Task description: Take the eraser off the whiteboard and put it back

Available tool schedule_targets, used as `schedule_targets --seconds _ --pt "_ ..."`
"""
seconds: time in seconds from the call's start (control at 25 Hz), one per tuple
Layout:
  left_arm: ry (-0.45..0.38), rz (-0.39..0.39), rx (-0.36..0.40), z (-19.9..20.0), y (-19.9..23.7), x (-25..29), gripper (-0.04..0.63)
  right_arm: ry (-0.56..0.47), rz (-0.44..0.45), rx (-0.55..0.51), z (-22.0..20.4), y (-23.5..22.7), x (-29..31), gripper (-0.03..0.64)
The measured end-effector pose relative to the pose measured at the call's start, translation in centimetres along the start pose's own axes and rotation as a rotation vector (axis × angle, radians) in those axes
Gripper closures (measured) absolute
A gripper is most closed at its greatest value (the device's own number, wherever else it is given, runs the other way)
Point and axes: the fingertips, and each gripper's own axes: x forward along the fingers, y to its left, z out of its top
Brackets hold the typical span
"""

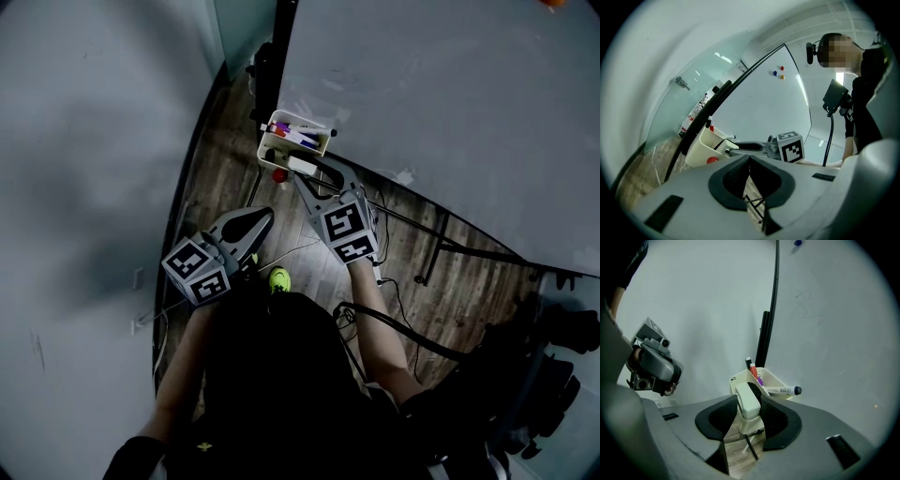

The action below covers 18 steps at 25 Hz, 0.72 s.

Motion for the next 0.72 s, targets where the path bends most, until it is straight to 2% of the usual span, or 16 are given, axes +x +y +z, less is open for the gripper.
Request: schedule_targets --seconds 0.72 --pt "-0.008 -0.017 0.016 0.2 -0.9 0.3 0.595 -0.033 -0.013 0.009 1.1 -0.1 -1.1 0.46"
